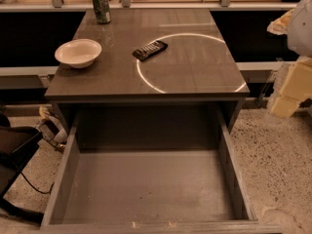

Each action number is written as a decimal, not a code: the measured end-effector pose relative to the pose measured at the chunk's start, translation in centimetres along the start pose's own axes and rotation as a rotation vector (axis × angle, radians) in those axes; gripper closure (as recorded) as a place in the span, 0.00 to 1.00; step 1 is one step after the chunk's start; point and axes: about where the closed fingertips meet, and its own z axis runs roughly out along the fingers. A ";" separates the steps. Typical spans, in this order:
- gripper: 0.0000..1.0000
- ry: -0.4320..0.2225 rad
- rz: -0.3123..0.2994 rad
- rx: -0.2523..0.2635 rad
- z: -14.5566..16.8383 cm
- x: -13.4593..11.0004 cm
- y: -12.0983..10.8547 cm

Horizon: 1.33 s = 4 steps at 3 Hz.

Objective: Close top drawer

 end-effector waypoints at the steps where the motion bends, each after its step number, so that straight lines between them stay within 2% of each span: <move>1: 0.00 0.000 0.000 0.000 0.0 0.0 0.0; 2: 0.00 0.024 -0.019 -0.003 0.2 1.4 1.4; 3: 0.00 0.064 -0.062 -0.007 0.4 3.3 3.9; 4: 0.18 0.085 -0.103 -0.020 0.6 4.3 6.6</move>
Offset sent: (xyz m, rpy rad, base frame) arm -0.0427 -0.0295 -0.0309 -0.0781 0.0356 0.0299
